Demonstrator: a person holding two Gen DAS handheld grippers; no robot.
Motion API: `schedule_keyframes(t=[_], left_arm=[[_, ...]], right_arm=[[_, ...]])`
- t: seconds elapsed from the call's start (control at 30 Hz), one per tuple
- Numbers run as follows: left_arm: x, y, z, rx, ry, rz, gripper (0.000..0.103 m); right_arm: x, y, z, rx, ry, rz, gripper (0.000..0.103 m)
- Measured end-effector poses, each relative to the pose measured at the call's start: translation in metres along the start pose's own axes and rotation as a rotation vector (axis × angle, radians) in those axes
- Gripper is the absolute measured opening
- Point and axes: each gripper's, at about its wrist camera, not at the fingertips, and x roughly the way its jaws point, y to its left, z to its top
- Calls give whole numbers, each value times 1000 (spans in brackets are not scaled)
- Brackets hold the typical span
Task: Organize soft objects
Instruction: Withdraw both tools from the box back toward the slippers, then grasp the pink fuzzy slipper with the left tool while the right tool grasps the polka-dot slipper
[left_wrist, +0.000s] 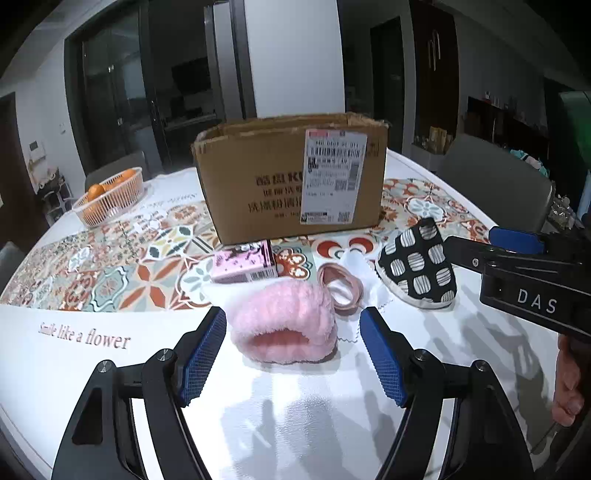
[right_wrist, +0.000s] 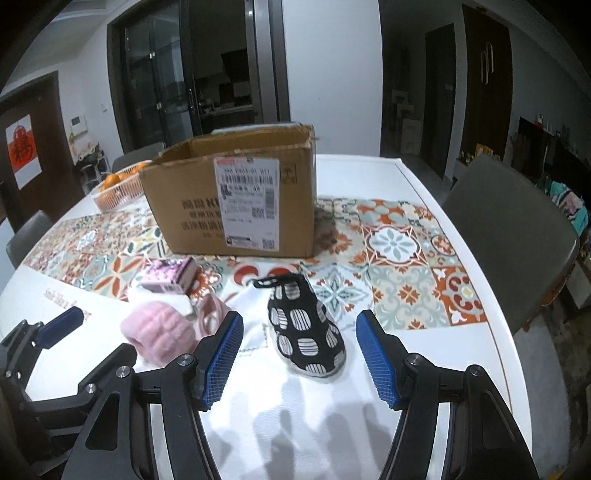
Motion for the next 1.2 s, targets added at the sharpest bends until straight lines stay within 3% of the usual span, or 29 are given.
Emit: schedule_keyframes(t=[0.7, 0.97, 1.1, 1.2], left_arm=[[52, 5, -2, -11, 67, 0, 74], [55, 5, -1, -2, 65, -28, 44], [54, 5, -1, -4, 66, -35, 32], [53, 6, 0, -12, 64, -35, 28]], right_arm=[[60, -3, 0, 8, 88, 9, 65], [73, -9, -2, 66, 115, 14, 64], [73, -10, -4, 74, 125, 15, 46], [71, -10, -5, 90, 125, 16, 39]])
